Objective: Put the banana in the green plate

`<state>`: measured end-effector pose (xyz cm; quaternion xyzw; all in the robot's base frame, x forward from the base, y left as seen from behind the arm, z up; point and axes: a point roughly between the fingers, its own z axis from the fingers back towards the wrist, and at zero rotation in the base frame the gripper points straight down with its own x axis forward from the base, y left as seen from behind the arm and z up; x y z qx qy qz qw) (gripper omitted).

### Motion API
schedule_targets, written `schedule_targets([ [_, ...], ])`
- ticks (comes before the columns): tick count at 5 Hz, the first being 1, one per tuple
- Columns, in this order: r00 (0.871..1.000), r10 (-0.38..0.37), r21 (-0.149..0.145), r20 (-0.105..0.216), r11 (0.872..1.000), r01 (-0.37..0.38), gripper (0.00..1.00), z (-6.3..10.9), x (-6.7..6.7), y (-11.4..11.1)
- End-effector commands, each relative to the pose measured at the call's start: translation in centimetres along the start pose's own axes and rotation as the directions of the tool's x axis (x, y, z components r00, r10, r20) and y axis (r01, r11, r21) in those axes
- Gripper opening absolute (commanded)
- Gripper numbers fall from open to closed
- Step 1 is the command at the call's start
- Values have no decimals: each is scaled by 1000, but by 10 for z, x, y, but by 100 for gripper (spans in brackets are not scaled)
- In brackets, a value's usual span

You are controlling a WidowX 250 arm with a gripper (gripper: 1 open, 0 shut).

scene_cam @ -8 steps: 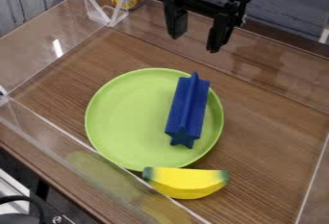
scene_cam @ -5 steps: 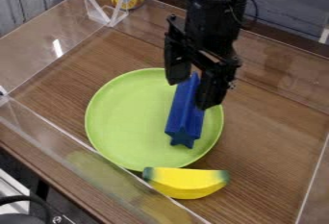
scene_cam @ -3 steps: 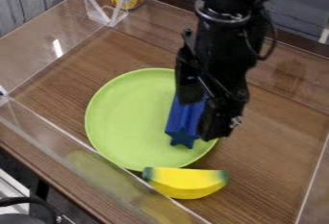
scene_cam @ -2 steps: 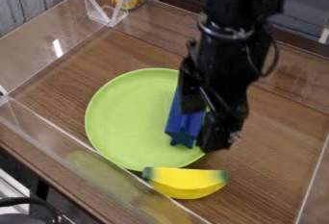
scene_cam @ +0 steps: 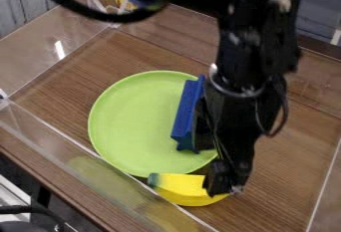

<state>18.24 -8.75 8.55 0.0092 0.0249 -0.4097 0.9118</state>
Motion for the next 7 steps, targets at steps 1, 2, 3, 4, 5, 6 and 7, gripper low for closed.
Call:
schedule_targets([
  [1, 999, -48, 20, 15, 999, 48, 100, -13, 6, -2],
  [2, 996, -85, 23, 9, 996, 84, 100, -28, 10, -4],
  [3, 996, -89, 18, 11, 996, 88, 100, -37, 12, -4],
  [4, 996, -89, 14, 15, 996, 89, 100, -46, 13, -6],
  [5, 996, -85, 11, 19, 996, 85, 100, -52, 14, -5],
  [6, 997, -80, 6, 21, 997, 80, 100, -58, 14, -5],
  [7, 997, -73, 3, 23, 997, 73, 0, -61, 14, -4],
])
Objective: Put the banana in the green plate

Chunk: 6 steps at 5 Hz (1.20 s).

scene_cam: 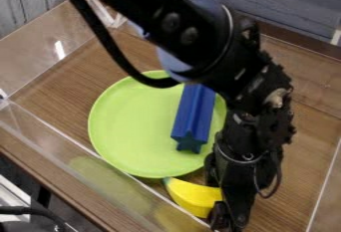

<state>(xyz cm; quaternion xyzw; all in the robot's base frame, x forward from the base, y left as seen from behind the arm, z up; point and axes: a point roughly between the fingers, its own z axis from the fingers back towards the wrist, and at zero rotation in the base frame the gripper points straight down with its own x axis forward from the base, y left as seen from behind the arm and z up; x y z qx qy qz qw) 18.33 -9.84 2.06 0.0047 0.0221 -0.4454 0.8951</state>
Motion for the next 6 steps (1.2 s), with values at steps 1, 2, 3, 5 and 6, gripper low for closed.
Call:
schedule_targets([
  [1, 1000, 12, 5, 16, 1000, -12, 0, 2, 2, 3],
  [2, 1000, 18, 5, 17, 1000, -18, 0, 2, 1, 4],
  [3, 1000, 24, 4, 18, 1000, -24, 0, 2, 1, 5],
  [5, 999, 36, 2, 21, 999, -36, 0, 1, 0, 6],
  [6, 1000, 28, 2, 12, 1000, -28, 0, 4, -1, 7],
])
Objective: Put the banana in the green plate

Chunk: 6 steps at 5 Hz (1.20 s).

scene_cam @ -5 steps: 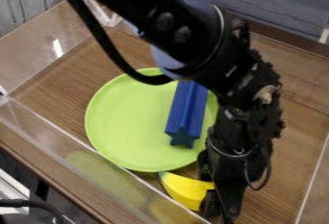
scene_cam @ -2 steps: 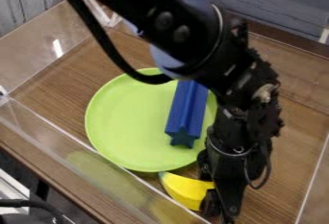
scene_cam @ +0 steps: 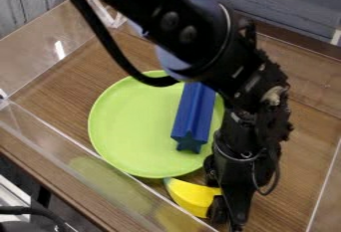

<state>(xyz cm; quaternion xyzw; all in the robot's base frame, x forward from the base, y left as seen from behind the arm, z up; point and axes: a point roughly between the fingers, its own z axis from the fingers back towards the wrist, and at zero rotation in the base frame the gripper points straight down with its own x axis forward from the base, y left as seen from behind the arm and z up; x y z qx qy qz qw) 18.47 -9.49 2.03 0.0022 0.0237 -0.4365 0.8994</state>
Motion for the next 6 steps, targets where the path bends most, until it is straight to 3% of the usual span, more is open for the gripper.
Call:
schedule_targets([
  [1, 1000, -2, 9, 4, 1000, 2, 0, 7, 0, 4],
  [6, 1000, -30, 12, -2, 999, 30, 0, 10, -5, 7],
])
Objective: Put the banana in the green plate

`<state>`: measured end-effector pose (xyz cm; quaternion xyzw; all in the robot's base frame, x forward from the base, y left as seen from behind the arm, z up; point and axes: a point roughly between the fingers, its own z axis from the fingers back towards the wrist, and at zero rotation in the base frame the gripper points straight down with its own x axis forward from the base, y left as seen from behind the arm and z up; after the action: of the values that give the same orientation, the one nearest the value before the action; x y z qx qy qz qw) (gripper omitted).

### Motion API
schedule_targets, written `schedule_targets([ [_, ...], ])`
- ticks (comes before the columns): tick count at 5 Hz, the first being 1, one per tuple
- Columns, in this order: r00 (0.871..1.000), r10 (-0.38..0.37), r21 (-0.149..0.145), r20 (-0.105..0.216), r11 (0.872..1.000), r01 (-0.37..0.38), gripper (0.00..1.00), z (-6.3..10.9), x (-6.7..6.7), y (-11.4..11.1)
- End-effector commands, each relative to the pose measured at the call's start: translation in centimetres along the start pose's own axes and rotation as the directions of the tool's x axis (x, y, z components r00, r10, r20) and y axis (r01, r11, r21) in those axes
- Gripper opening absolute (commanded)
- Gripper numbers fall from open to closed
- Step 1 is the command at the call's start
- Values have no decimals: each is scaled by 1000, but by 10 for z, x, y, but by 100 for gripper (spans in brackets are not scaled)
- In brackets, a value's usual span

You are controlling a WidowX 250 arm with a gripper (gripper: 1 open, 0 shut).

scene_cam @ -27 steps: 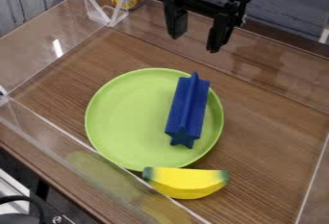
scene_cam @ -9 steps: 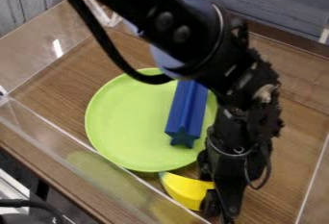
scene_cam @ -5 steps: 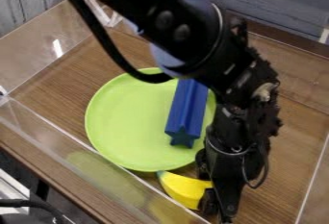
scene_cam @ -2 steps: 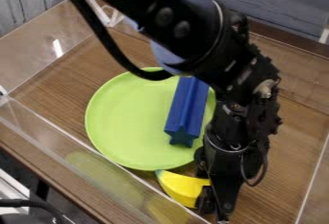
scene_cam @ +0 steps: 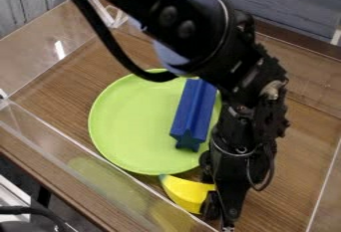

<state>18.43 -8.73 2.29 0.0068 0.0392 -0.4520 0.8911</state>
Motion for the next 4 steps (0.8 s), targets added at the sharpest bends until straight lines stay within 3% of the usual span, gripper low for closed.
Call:
schedule_targets([
  [1, 999, 2, 19, 32, 1000, -2, 0, 7, 1, 4],
  [4, 999, -3, 20, 35, 1000, 2, 0, 7, -3, 7],
])
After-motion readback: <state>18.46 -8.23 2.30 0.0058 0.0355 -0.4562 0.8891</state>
